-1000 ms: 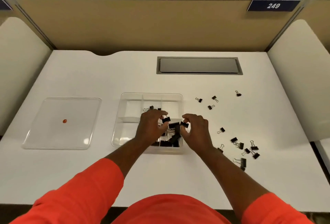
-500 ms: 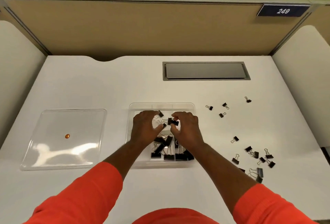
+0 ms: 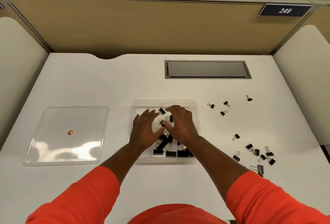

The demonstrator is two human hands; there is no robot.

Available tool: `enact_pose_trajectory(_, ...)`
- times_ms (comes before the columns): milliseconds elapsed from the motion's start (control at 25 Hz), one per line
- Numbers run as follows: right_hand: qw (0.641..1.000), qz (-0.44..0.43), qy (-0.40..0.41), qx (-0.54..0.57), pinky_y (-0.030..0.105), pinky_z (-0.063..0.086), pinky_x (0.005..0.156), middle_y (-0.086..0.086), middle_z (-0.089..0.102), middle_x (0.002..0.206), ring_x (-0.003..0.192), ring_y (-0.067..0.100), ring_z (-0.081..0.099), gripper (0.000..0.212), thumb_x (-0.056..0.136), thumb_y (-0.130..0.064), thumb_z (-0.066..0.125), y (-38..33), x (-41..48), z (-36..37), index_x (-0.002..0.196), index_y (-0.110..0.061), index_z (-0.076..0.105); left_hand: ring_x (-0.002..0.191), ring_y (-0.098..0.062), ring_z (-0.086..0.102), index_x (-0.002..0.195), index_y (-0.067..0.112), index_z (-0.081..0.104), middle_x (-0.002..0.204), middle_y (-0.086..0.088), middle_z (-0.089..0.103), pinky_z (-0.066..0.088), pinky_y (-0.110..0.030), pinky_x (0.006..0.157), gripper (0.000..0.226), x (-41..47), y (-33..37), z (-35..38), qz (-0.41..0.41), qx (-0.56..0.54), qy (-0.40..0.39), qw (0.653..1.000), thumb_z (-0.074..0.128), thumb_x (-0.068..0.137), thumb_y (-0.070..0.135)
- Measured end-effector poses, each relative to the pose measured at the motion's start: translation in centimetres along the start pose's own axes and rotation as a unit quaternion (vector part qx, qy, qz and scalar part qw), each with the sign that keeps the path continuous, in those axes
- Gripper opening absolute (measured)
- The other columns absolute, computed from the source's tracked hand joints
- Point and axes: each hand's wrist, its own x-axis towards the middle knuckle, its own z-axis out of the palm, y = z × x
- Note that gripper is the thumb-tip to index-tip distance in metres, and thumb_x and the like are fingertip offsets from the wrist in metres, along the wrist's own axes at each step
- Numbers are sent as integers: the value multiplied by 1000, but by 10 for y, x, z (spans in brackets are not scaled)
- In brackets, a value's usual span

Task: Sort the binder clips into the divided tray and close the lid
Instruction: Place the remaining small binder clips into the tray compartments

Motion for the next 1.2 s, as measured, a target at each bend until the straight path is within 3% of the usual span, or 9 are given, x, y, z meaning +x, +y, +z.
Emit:
enact_pose_trajectory(160, 1000, 0, -5, -7, 40, 20, 119, 4, 34, 160, 146, 19, 30, 66, 86, -44, 68, 8, -26, -9, 143, -19, 48, 147, -12, 23, 143, 30, 45, 153, 7, 41, 15, -46, 120, 73, -8, 7, -2, 6, 22, -30, 999, 51, 81, 69)
enact_pose_trajectory(400, 999, 43, -2, -25, 50, 15, 122, 2, 22, 165, 152, 17, 19, 75, 88, -52, 65, 26, -88, -31, 150, -19, 38, 150, -11, 14, 147, 26, 40, 158, 4, 33, 10, -48, 121, 76, -36, 40, 14, 49, 23, -65, 996, 64, 83, 60)
enact_pose_trajectory(600, 997, 74, 17, -32, 51, 20, 121, 1, 25, 164, 151, 15, 22, 72, 89, -52, 63, 48, -140, -51, 150, -20, 39, 150, -11, 14, 146, 24, 41, 157, 4, 33, 7, -44, 121, 75, -54, 74, 33, 84, 24, -87, 992, 64, 84, 58)
enact_pose_trajectory(800, 995, 99, 8, -31, 50, 23, 120, 0, 29, 162, 149, 16, 25, 69, 89, -48, 63, 88, -193, -74, 149, -21, 41, 150, -11, 15, 145, 25, 42, 157, 6, 35, 10, -48, 121, 71, -60, 122, 64, 107, 24, -97, 989, 60, 85, 57)
enact_pose_trajectory(1040, 992, 119, -7, -33, 44, 23, 120, -1, 36, 159, 146, 12, 25, 67, 88, -48, 63, 157, -248, -115, 147, -23, 44, 144, -12, 32, 135, 28, 54, 145, 8, 50, 17, -49, 120, 65, -83, 189, 114, 116, 4, -105, 988, 57, 80, 61)
enact_pose_trajectory(1200, 991, 134, -15, -20, 35, 20, 119, -1, 42, 155, 145, 16, 31, 64, 88, -43, 65, 207, -269, -135, 146, -23, 46, 132, -11, 46, 130, 29, 59, 135, 10, 58, 22, -39, 117, 57, -101, 226, 147, 105, -4, -131, 986, 59, 80, 58)
